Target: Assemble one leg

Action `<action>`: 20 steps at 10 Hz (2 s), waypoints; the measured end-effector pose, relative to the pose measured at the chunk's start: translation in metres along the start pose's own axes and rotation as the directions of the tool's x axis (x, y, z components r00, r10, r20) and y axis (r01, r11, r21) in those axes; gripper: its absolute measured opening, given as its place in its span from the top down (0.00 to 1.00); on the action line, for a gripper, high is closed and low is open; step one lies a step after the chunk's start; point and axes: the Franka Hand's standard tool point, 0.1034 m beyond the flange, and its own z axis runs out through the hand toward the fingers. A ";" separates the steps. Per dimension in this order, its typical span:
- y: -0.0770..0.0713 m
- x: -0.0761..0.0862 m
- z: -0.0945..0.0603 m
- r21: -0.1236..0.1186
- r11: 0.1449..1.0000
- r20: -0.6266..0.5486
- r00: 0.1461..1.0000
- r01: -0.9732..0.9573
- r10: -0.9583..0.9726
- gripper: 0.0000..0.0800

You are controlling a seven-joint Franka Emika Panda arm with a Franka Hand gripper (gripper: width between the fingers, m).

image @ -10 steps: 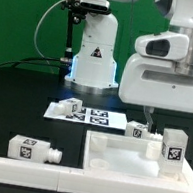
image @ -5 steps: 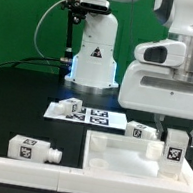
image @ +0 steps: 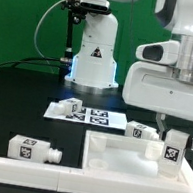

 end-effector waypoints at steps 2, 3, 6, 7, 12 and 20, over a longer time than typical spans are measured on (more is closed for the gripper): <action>0.000 0.000 0.000 0.000 1.000 0.000 1.000 0.000 0.000 0.64; 0.000 0.000 0.000 0.000 1.000 0.000 1.000 0.000 0.000 0.64; 0.000 0.000 0.000 0.000 1.000 0.000 1.000 0.000 0.000 0.64; 0.000 0.000 0.000 0.000 1.000 0.000 1.000 0.000 0.000 0.64; -0.001 0.002 0.000 0.023 0.941 0.011 0.941 -0.338 0.338 0.64; -0.003 0.005 -0.002 0.057 0.858 0.065 0.859 -0.511 0.508 0.34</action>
Offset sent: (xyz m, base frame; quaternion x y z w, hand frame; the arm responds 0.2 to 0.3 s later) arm 0.0071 0.0101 -0.0100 0.0864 -0.0651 0.4546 0.8841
